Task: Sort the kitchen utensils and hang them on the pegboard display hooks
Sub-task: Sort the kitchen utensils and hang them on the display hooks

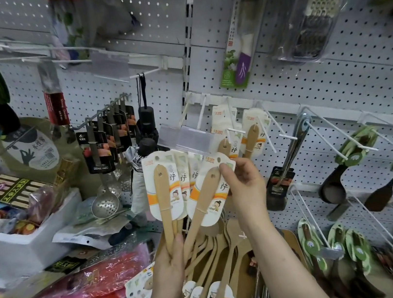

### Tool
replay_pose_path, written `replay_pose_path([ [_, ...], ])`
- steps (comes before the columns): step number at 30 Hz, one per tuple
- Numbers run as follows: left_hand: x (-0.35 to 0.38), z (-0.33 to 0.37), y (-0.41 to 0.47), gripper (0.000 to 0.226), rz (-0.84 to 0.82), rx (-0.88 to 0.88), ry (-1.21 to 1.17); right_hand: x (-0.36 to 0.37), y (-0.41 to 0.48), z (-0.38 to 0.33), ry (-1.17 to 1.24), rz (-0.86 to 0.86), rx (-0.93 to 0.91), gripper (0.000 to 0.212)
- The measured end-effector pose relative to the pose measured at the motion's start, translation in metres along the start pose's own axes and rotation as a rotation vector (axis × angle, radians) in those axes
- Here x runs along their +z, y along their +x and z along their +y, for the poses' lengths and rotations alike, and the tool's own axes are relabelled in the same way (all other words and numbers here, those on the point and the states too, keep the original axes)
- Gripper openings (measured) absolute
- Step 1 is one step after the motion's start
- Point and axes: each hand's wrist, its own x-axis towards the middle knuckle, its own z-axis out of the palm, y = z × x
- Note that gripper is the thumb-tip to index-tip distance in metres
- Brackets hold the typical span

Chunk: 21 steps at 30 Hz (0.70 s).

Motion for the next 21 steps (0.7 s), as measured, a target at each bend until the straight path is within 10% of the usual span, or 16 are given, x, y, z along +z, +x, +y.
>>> replay_pose_path([
  [21,-0.034,0.000,0.029,0.039,0.208,0.035,-0.138,-0.007,0.058,-0.008,-0.055,0.076,-0.030,0.015],
])
